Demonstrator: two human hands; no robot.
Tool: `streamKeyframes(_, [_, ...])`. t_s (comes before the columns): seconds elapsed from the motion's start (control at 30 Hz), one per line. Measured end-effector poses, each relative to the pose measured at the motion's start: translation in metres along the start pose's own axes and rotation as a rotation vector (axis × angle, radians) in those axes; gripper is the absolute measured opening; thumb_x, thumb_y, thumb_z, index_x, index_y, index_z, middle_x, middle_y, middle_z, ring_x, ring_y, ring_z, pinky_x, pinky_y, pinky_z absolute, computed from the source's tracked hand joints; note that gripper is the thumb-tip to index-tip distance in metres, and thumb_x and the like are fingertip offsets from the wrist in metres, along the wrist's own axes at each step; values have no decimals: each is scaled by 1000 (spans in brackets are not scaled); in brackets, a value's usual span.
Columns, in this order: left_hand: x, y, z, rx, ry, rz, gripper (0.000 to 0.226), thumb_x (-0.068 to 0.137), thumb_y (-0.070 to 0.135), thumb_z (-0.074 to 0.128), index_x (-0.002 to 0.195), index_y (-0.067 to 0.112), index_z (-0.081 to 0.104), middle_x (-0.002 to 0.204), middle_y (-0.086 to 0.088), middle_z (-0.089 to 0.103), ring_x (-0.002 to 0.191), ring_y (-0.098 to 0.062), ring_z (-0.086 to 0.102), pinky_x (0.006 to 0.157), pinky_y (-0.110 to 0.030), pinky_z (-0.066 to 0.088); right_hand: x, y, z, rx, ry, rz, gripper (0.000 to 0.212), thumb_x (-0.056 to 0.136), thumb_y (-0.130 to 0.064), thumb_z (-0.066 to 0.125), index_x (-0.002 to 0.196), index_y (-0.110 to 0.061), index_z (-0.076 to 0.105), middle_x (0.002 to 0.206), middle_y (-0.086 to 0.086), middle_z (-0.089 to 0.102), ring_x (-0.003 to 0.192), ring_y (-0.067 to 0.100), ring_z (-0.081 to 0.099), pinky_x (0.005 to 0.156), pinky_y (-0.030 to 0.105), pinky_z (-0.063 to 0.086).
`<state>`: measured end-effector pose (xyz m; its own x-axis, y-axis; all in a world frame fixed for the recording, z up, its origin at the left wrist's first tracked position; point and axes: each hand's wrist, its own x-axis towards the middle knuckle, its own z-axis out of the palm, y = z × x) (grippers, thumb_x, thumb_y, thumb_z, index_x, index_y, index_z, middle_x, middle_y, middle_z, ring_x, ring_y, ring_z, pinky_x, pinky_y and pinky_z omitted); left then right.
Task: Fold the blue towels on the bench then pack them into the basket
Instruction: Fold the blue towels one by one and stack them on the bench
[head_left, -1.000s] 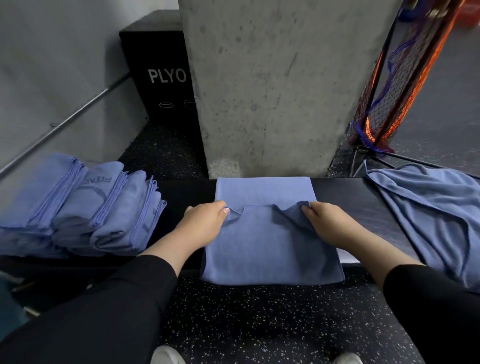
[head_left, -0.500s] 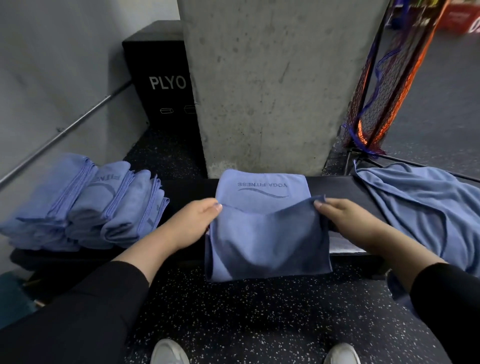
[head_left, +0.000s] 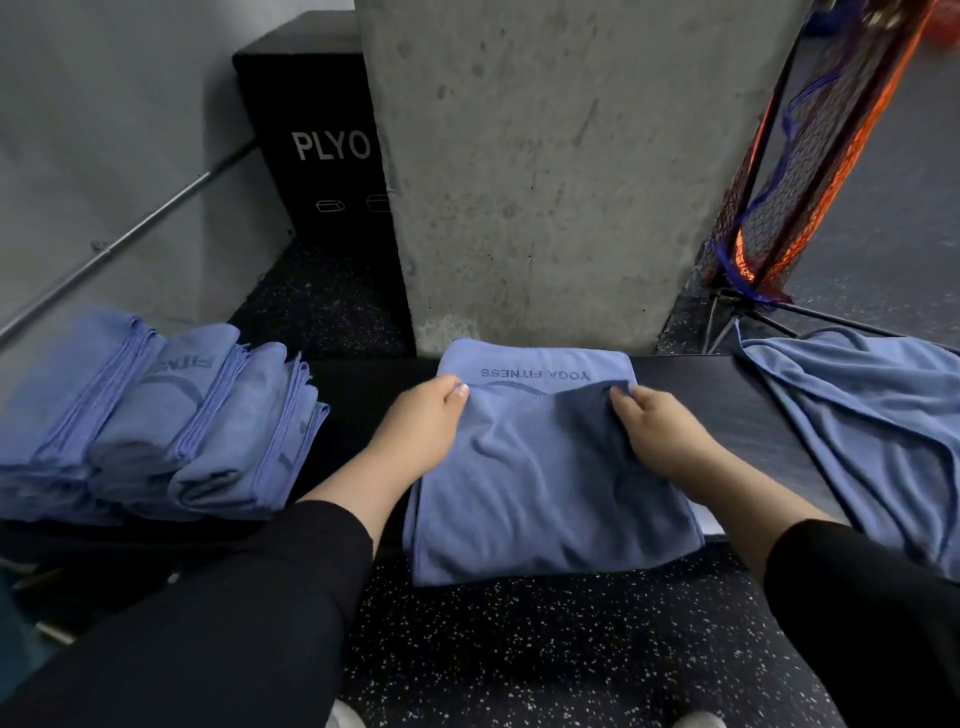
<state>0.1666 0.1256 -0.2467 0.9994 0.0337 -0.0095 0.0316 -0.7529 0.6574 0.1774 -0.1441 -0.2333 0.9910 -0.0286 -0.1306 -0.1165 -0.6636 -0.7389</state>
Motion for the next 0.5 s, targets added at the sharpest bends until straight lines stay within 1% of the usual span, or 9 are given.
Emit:
streamKeyframes(0.07, [0, -3, 5, 193, -59, 2, 40, 108, 35, 36, 71, 20, 35, 70, 2, 49, 74, -26, 49, 70, -39, 36, -1, 3, 2, -73, -14, -3, 47, 107, -32, 42, 111, 11, 59, 110, 29, 66, 106, 41, 61, 84, 39, 45])
streamKeyframes(0.1, [-1, -3, 5, 267, -69, -3, 39, 109, 36, 33, 71, 23, 33, 73, 3, 50, 78, -25, 49, 74, -38, 35, -2, 3, 0, -91, -18, 9, 46, 107, -32, 41, 115, 10, 60, 114, 28, 65, 109, 41, 60, 86, 39, 44])
streamKeyframes(0.13, [-3, -2, 4, 316, -73, -8, 38, 109, 36, 31, 73, 25, 33, 77, 4, 50, 80, -24, 47, 77, -38, 33, -3, 2, -1, -110, -21, 20, 45, 107, -32, 41, 115, 8, 60, 115, 26, 65, 110, 40, 59, 86, 39, 43])
streamKeyframes(0.2, [-7, -1, 0, 361, -78, -3, 34, 109, 35, 29, 77, 26, 36, 80, 4, 52, 81, -22, 47, 79, -37, 31, -6, 3, -5, -149, -51, 30, 41, 107, -33, 40, 100, 2, 62, 103, 20, 66, 104, 38, 61, 76, 36, 40])
streamKeyframes(0.3, [-18, 0, -5, 367, -122, 9, 35, 109, 34, 32, 76, 24, 38, 77, 6, 51, 79, -22, 49, 76, -36, 30, -13, 6, -12, -206, -109, 43, 40, 107, -32, 40, 85, -2, 57, 86, 14, 64, 88, 32, 59, 69, 34, 36])
streamKeyframes(0.37, [-29, 0, -10, 364, -157, 6, 36, 108, 34, 35, 76, 21, 41, 79, 3, 53, 79, -24, 51, 71, -35, 31, -21, 8, -18, -251, -160, 52, 39, 107, -31, 41, 80, -7, 55, 81, 9, 60, 83, 27, 55, 68, 33, 34])
streamKeyframes(0.43, [-38, -2, -13, 331, -188, 3, 37, 107, 36, 37, 74, 21, 41, 79, 0, 57, 78, -24, 55, 65, -35, 33, -29, 10, -23, -301, -209, 64, 38, 106, -33, 42, 86, -6, 60, 85, 8, 63, 85, 25, 56, 70, 31, 36])
streamKeyframes(0.5, [-48, -3, -17, 307, -220, 13, 38, 107, 38, 39, 73, 20, 44, 78, -2, 59, 75, -21, 56, 62, -35, 37, -35, 13, -28, -294, -240, 59, 39, 105, -34, 45, 91, -3, 64, 82, 6, 63, 79, 22, 56, 67, 31, 38])
